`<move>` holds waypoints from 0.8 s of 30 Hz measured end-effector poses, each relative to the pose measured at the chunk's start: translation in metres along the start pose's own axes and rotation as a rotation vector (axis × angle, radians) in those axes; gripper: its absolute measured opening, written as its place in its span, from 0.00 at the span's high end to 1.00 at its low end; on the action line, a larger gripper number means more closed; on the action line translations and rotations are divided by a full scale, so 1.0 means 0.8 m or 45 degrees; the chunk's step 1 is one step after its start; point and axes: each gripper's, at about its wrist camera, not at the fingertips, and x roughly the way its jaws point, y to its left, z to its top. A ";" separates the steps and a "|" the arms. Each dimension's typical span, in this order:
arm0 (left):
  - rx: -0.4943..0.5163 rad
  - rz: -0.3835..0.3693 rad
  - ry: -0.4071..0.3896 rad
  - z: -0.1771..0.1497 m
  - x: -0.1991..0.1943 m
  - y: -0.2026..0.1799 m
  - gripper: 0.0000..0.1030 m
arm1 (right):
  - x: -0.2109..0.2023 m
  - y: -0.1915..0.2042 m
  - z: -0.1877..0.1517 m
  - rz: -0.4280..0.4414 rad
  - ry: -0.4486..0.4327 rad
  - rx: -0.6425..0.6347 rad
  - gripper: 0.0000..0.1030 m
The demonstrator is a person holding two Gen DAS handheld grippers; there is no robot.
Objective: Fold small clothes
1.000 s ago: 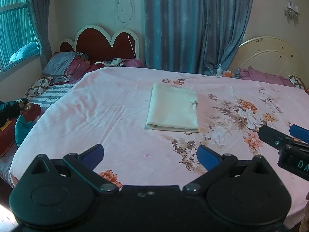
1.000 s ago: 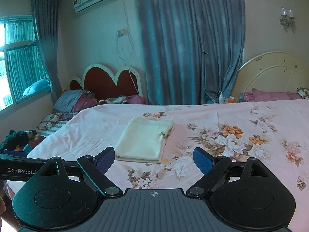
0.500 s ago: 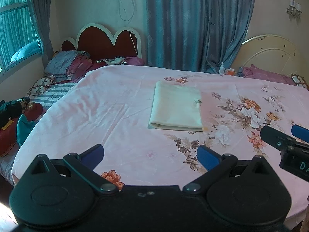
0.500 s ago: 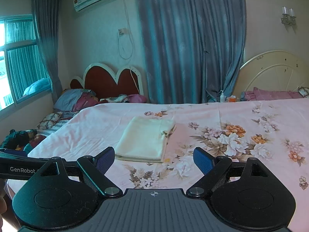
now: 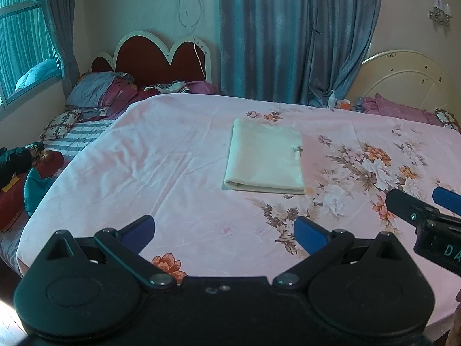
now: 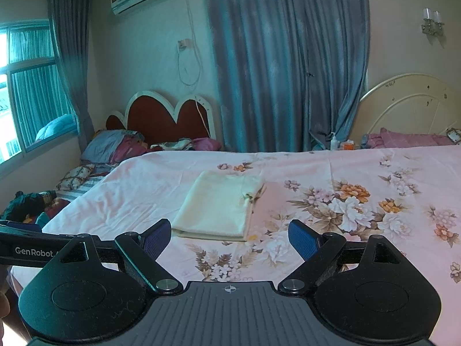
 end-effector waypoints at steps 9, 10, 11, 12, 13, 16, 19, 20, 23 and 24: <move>0.012 -0.014 0.018 0.001 0.010 0.001 0.01 | 0.010 -0.002 -0.002 0.008 0.011 0.002 0.15; 0.012 -0.013 0.021 0.002 0.012 0.000 0.01 | 0.011 -0.002 -0.003 0.007 0.013 0.003 0.15; 0.014 -0.014 0.024 0.003 0.014 -0.001 0.01 | 0.012 -0.002 -0.003 0.006 0.015 0.006 0.15; 0.016 -0.017 0.029 0.003 0.016 -0.001 0.01 | 0.014 -0.004 -0.003 0.006 0.017 0.009 0.15; 0.019 -0.023 0.033 0.004 0.017 -0.001 0.01 | 0.015 -0.004 -0.003 0.003 0.020 0.011 0.15; 0.023 -0.030 0.045 0.007 0.024 -0.004 0.01 | 0.018 -0.008 -0.003 -0.004 0.027 0.015 0.15; 0.038 -0.039 0.051 0.009 0.029 -0.008 0.01 | 0.022 -0.011 -0.004 -0.013 0.033 0.026 0.15; 0.045 -0.047 0.048 0.010 0.031 -0.009 0.01 | 0.024 -0.013 -0.003 -0.016 0.035 0.029 0.15; 0.055 -0.091 -0.025 0.010 0.031 -0.009 0.05 | 0.030 -0.017 -0.004 -0.029 0.040 0.035 0.15; 0.047 -0.104 -0.033 0.012 0.034 -0.010 0.04 | 0.032 -0.019 -0.005 -0.034 0.044 0.038 0.15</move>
